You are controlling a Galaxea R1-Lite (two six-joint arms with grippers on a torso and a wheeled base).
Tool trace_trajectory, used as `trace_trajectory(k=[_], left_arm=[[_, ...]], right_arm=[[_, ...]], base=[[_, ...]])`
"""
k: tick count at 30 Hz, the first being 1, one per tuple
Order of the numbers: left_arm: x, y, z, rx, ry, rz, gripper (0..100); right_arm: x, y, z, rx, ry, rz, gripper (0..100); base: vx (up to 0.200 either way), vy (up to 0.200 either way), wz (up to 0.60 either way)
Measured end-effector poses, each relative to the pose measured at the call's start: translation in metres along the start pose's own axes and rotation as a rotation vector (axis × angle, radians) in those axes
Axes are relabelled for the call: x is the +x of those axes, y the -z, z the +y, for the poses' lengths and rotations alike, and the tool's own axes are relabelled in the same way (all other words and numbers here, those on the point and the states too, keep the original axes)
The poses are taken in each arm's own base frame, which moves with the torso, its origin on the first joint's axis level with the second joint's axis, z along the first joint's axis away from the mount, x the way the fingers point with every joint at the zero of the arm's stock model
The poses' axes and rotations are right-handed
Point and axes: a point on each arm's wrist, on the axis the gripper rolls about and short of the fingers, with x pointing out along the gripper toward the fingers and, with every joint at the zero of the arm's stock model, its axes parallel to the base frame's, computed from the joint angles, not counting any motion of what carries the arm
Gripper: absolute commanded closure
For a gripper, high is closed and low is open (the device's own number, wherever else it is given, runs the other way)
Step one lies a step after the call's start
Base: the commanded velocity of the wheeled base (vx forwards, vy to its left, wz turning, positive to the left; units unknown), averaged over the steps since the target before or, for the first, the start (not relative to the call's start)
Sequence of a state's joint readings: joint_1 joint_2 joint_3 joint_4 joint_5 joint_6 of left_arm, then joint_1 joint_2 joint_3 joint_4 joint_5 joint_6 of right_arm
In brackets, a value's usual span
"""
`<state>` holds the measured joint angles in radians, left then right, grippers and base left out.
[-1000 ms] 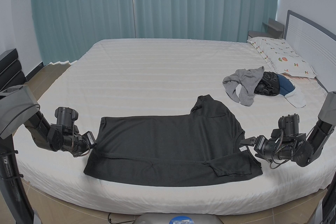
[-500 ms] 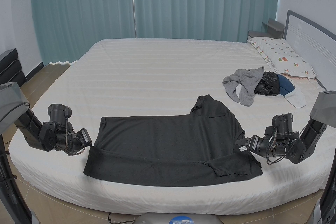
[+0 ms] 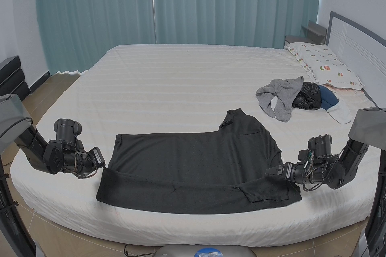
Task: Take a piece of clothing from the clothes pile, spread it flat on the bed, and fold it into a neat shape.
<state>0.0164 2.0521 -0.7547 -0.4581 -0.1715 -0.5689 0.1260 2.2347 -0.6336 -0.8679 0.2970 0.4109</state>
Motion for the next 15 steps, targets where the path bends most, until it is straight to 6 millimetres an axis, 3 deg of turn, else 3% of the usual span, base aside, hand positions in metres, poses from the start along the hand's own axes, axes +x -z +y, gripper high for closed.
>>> trace_trajectory(k=[6,7,15], left_arm=[[0.000,0.000,0.000,0.000,-0.001,0.001,100],[0.000,0.000,0.000,-0.001,-0.001,0.001,100],[0.001,0.000,0.000,0.000,-0.001,0.003,100]], right_arm=[[0.006,-0.002,-0.006,-0.009,-0.009,-0.048,0],[0.007,-0.001,-0.007,-0.008,-0.008,-0.044,100],[0.009,0.007,-0.014,-0.030,0.010,-0.016,100]], base=[[0.000,0.000,0.00],[0.000,0.000,0.00],[0.000,0.000,0.00]])
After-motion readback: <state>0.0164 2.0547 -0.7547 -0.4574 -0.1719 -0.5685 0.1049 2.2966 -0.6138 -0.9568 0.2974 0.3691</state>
